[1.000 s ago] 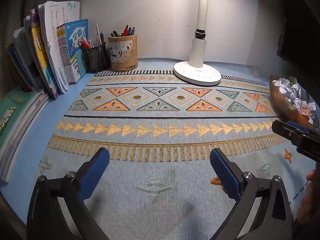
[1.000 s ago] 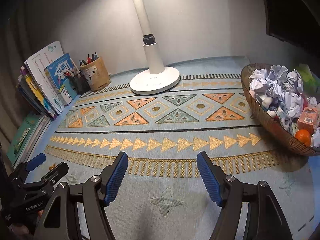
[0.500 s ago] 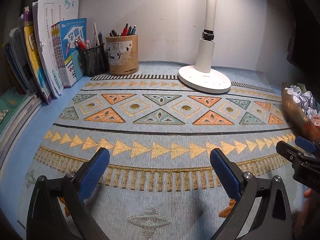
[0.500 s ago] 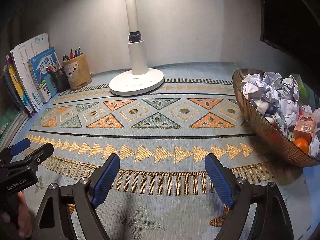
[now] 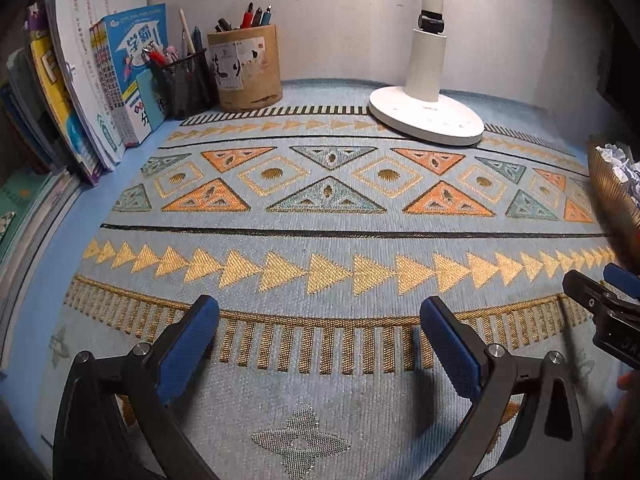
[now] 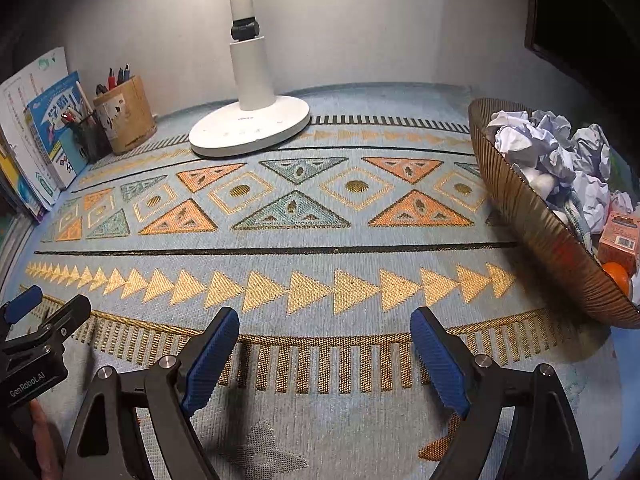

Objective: Organize objects

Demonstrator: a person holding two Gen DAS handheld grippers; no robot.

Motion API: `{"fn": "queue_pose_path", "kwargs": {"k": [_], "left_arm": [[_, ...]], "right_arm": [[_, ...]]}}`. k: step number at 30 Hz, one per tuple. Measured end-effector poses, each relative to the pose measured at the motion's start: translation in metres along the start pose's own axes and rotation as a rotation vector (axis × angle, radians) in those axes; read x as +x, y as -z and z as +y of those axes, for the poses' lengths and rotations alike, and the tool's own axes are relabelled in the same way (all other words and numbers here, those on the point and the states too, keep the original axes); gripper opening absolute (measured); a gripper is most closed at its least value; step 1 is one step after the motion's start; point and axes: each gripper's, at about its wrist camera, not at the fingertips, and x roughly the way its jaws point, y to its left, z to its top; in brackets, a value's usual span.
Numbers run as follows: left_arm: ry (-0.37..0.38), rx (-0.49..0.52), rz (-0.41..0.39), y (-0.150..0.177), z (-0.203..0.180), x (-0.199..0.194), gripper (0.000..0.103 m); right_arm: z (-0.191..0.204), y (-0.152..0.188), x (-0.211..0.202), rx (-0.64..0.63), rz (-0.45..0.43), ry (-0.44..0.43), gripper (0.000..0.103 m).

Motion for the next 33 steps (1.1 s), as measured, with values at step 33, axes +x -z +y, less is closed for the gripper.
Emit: {"fn": "queue_pose_path", "kwargs": {"k": [33], "left_arm": [[0.049, -0.004, 0.064, -0.002, 0.006, 0.014, 0.103]], "right_arm": [[0.007, 0.005, 0.014, -0.033, 0.037, 0.003, 0.103]]}}
